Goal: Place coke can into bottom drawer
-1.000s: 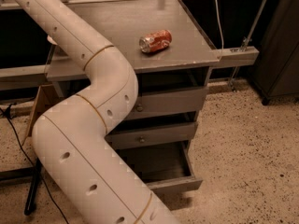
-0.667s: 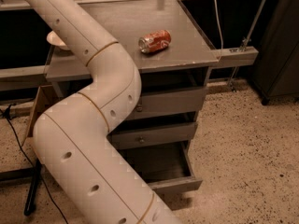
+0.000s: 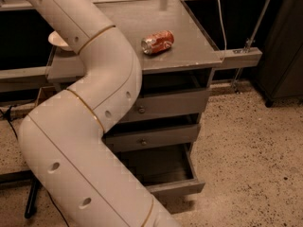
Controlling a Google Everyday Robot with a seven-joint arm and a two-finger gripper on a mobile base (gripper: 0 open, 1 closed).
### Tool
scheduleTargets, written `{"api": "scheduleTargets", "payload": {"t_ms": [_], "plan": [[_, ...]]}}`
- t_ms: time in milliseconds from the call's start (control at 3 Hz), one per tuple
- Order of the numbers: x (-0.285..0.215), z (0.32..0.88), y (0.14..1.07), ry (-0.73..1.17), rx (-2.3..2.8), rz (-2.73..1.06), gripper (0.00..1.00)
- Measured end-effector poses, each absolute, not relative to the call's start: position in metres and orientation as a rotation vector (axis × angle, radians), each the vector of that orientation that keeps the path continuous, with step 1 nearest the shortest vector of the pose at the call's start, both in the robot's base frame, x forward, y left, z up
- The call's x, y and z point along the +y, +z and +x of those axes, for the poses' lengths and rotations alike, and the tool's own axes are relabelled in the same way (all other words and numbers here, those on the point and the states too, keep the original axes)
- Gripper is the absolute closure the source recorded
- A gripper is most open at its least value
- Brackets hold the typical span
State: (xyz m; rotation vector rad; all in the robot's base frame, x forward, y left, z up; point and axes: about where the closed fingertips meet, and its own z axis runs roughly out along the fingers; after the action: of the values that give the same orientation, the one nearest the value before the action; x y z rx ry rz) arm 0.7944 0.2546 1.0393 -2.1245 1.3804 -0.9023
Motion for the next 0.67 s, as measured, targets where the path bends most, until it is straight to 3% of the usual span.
{"api": "scheduleTargets", "payload": {"t_ms": [667], "plan": [[0.212,0.797,1.010,-1.340,1.420,-2.412,0.00]]}}
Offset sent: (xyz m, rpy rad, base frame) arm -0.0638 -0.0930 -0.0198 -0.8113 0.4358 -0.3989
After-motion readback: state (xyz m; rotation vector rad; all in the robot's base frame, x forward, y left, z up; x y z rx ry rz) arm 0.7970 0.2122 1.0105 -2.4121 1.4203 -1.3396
